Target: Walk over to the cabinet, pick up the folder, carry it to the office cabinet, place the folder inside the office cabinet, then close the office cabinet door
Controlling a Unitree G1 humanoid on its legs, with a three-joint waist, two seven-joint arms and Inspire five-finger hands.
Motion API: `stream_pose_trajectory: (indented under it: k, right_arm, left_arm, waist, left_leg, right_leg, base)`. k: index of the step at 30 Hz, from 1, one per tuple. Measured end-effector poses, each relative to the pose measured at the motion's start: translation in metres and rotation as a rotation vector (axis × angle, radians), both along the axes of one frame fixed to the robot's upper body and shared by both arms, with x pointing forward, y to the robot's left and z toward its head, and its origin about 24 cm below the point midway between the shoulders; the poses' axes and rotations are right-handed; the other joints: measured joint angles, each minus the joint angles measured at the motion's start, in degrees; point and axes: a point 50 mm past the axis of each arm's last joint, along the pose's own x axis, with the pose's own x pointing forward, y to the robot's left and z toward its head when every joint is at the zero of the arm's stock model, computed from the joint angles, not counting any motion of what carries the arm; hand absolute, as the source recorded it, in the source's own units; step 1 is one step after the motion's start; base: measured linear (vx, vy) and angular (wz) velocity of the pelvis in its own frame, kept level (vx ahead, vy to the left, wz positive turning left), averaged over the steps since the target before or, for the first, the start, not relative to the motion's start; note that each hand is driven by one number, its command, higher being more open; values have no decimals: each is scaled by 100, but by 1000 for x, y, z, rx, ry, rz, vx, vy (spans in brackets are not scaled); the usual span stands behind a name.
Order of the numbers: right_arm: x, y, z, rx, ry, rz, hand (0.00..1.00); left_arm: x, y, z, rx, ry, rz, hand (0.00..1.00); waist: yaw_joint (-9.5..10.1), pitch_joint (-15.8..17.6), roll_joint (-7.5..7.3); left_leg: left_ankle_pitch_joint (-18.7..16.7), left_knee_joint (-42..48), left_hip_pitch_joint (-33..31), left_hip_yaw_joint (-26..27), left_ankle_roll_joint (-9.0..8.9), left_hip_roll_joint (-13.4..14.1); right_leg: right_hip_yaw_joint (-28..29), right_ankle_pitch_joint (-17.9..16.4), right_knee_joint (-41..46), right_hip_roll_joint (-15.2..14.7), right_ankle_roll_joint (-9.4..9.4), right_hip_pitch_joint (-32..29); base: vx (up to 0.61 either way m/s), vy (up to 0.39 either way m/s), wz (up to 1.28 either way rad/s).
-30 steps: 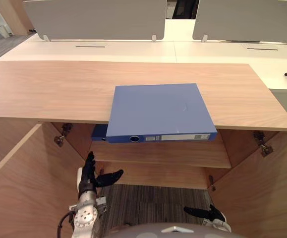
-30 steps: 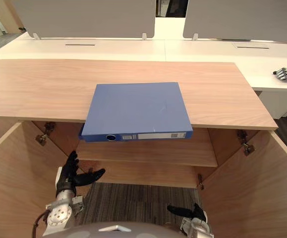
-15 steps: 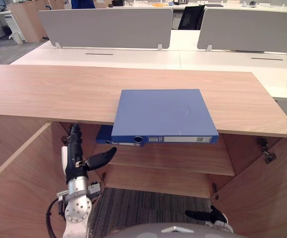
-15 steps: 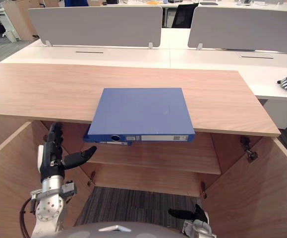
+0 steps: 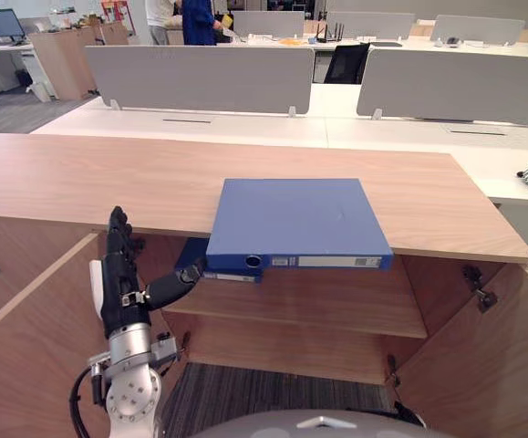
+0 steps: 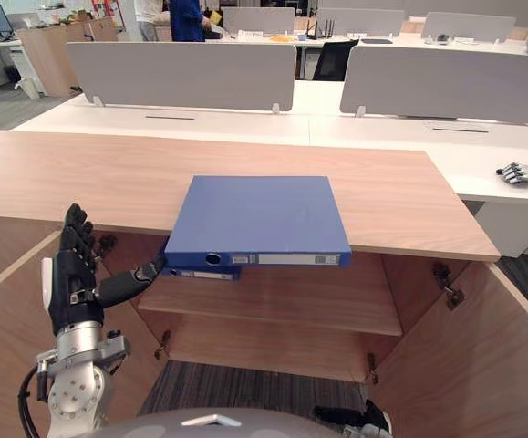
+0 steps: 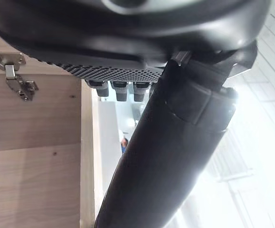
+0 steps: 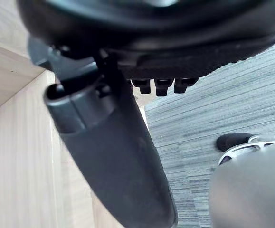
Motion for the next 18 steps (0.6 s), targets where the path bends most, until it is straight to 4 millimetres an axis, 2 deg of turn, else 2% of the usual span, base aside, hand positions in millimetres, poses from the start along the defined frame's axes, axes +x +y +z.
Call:
stream_pose_trajectory:
  k: [5, 9, 16, 18]
  right_arm:
    - [-1, -1, 0, 2, 4, 5, 100]
    - [-1, -6, 1, -8, 5, 11, 100]
    - [-4, -6, 0, 3, 18, 17, 100]
    - [-7, -7, -1, 6, 30, 16, 100]
  left_arm:
    - [4, -3, 15, 54, -49, -66, 100]
    - [10, -10, 23, 86, -85, -154, 100]
    - [13, -13, 40, 136, -155, -210, 100]
    - [18, -22, 42, 117, -184, -242, 100]
  waist:
    - [-9, -42, -1]
    - [-40, -77, 86]
    - [-95, -80, 98]
    - [-94, -82, 102]
  left_leg:
    - [-6, 25, -40, 1, -19, 34]
    - [-27, 26, -38, 35, -28, 30]
    - [-55, 26, 17, 118, -55, 80]
    - [-58, 27, 28, 133, -59, 85]
  right_leg:
    - [14, 17, 4, 51, -36, -12]
    - [109, 14, -16, 60, -45, -20]
    - [207, -3, -24, 112, -72, -16]
    - [227, -3, -26, 118, -73, -15]
  base:
    - [29, -26, 0]
    - [23, -8, -4]
    - [-2, -18, -7]
    - [-4, -9, -2]
